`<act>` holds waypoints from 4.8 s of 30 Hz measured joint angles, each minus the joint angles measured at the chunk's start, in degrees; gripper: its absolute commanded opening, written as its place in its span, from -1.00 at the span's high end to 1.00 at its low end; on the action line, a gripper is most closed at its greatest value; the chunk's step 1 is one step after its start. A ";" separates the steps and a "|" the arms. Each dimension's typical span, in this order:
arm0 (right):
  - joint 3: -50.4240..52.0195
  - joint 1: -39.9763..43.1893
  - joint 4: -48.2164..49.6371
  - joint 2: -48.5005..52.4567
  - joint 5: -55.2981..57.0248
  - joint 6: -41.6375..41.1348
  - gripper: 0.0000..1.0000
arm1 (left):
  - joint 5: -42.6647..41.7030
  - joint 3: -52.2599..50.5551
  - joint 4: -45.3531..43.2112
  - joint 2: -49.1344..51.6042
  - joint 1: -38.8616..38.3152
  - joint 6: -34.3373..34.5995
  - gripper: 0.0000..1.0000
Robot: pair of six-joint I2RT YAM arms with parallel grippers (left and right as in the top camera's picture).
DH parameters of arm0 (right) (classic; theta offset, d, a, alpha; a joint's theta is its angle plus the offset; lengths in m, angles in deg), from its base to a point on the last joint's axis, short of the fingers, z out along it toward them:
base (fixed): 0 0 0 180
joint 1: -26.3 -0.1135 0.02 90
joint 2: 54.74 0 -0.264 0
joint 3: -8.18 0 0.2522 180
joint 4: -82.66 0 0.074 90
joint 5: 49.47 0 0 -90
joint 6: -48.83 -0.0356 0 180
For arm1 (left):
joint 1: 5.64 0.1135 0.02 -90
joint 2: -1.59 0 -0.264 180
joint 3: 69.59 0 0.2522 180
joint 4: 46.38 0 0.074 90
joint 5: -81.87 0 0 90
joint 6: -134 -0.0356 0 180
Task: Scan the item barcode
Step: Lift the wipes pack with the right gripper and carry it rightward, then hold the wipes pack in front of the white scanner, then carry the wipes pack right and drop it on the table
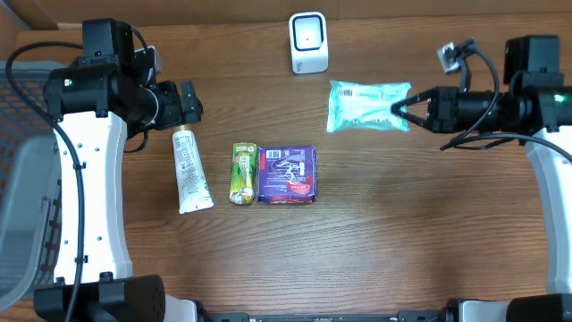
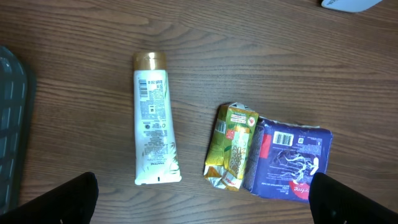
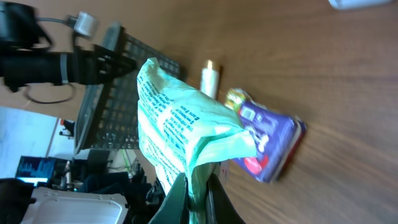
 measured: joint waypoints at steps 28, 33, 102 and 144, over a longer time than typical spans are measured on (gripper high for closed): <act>-2.62 -33.99 51.78 13.40 92.78 0.04 0.93 | 0.00 0.00 0.02 0.00 0.00 0.00 -0.99; -2.62 -34.40 62.10 24.92 98.29 11.37 0.93 | 0.00 0.00 -0.04 0.00 0.00 0.00 -0.99; -2.49 -34.95 87.52 40.33 100.37 64.72 0.93 | -0.04 0.00 0.02 0.00 0.00 0.00 -0.99; 30.27 19.23 35.08 6.27 56.11 -52.87 -0.22 | -0.17 -0.02 0.00 0.02 0.00 0.00 -0.99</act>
